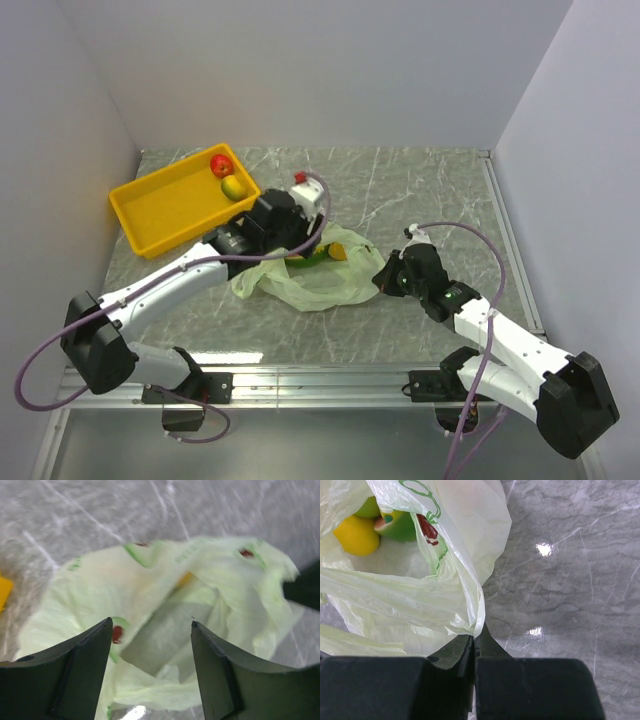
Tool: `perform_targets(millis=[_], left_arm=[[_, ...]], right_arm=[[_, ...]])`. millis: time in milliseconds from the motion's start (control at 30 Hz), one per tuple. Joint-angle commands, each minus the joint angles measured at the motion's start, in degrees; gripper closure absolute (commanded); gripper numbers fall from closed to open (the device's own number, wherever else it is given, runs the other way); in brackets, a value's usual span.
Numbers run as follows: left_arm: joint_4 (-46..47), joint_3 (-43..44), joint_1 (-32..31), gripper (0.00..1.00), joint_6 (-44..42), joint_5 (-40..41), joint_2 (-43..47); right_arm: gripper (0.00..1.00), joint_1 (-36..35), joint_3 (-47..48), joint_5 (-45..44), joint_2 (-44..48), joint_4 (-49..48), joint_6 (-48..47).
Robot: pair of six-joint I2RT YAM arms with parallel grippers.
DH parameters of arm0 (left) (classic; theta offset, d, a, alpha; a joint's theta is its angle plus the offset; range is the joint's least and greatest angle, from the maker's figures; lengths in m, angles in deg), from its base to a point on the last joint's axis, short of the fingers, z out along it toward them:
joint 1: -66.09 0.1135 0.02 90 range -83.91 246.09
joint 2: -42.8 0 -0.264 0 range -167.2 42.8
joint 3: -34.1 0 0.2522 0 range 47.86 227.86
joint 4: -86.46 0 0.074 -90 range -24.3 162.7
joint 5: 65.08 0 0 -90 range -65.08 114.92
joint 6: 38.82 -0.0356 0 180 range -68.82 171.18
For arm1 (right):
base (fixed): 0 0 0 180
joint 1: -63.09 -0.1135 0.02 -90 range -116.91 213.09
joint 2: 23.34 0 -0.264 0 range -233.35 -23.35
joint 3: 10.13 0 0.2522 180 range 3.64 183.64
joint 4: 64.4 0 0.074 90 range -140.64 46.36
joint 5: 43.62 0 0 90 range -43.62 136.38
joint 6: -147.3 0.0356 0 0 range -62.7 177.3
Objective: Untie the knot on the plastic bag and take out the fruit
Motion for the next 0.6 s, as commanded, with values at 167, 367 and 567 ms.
perform_targets(millis=[167, 367, 567], left_arm=[[-3.21, 0.80, -7.86, 0.41, -2.77, -0.16, -6.54], [-1.36, 0.27, -8.21, 0.41, -2.85, 7.45, -14.44], [3.73, 0.80, -5.50, 0.34, -3.29, 13.47, -20.34]], right_arm=[[1.00, 0.33, 2.97, 0.33, 0.18, -0.78, -0.30], [1.00, 0.33, 2.71, -0.02, 1.32, -0.34, 0.57], [1.00, 0.25, 2.62, -0.37, 1.85, 0.01, 1.28]])
